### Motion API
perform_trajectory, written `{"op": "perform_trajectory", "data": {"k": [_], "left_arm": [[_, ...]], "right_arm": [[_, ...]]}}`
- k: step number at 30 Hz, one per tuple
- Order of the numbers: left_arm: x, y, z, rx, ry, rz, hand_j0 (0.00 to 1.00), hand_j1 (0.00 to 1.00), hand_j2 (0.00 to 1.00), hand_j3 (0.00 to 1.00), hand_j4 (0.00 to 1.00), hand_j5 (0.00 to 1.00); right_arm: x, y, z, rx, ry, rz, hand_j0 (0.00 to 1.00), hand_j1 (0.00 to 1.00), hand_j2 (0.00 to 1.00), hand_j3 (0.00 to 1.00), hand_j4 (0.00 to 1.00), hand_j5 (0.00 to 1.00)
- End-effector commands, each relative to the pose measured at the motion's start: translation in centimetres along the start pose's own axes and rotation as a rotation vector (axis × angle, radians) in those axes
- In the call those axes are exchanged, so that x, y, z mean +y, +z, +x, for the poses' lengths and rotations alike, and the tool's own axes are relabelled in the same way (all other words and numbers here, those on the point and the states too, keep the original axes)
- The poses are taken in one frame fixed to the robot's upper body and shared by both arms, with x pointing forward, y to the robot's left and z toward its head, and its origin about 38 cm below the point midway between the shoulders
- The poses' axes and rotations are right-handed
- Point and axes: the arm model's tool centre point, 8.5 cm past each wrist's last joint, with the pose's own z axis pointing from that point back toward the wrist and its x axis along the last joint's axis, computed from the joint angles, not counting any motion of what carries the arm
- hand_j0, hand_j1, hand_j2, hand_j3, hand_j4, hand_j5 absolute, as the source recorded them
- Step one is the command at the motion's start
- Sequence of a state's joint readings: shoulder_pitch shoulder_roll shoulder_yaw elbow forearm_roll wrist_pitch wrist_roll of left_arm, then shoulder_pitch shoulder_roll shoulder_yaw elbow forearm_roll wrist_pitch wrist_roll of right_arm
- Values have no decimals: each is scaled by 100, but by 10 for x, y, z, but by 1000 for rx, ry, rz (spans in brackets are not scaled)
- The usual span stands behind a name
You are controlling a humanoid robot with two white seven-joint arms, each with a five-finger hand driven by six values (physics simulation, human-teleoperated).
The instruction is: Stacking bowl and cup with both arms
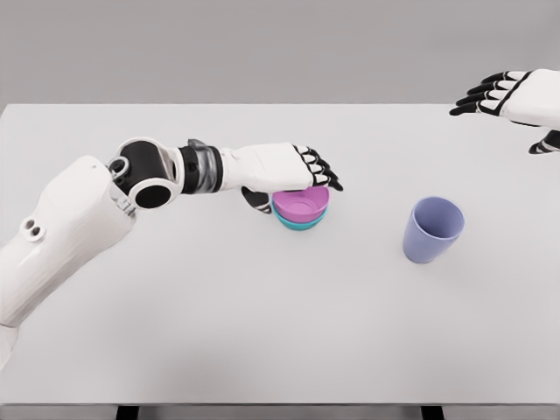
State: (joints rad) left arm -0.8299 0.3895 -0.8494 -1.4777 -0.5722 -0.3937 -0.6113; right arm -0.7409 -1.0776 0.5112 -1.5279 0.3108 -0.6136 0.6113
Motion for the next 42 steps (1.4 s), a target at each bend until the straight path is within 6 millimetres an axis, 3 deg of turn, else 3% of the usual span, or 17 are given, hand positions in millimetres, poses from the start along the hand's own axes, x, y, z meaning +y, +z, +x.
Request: {"op": "perform_trajectory", "data": {"k": [1,3,7,9,11,13,15,17,18,20,21,25,26,30,42], "left_arm": [[-1,5,-3,5,4,0,100,100,100,100,100,100],[6,23,2,-45,-49,18,100,100,100,100,100,100],[21,100,-10,-107,-85,35,100,100,100,100,100,100],[38,136,-8,-110,-111,88,100,100,100,100,100,100],[50,152,-14,-98,-88,147,100,100,100,100,100,100],[50,187,-24,-90,15,186,100,100,100,100,100,100],[36,207,-27,-115,155,224,100,100,100,100,100,100],[12,221,-46,-70,285,279,100,100,100,100,100,100],[-2,235,-60,-15,342,313,100,100,100,100,100,100],[-22,253,-71,28,435,380,100,100,100,100,100,100],[-33,260,-74,39,488,403,100,100,100,100,100,100],[-76,271,-86,94,640,433,100,100,100,100,100,100],[-79,272,-87,102,648,434,100,100,100,100,100,100],[-87,274,-91,122,666,432,100,100,100,100,100,100],[-93,273,-90,126,673,418,100,100,100,100,100,100]], "right_arm": [[0,3,-1,7,-2,2,100,100,100,100,100,100],[2,6,-3,14,-2,11,100,100,100,100,100,100],[1,15,-6,32,3,21,100,100,100,100,100,100],[-15,25,-10,57,24,-33,100,100,100,100,100,100],[-20,29,-9,61,34,-41,100,100,100,100,100,100],[-25,32,-4,53,54,-45,100,100,100,100,100,100],[-31,18,3,12,36,-100,100,100,100,100,100,100],[-36,-33,29,-109,-7,-200,100,100,100,100,100,100],[-25,-42,42,-142,14,-148,100,100,100,100,100,100],[-22,-40,69,-206,89,-81,100,100,100,100,100,100],[-22,-34,69,-199,103,-69,100,100,100,100,100,100],[-2,-36,65,-178,102,0,100,100,100,100,100,100],[4,-38,64,-176,96,18,100,100,100,100,100,100],[38,-47,63,-179,61,114,100,100,100,100,100,100],[61,-50,71,-209,43,187,100,100,100,100,100,100]]}}
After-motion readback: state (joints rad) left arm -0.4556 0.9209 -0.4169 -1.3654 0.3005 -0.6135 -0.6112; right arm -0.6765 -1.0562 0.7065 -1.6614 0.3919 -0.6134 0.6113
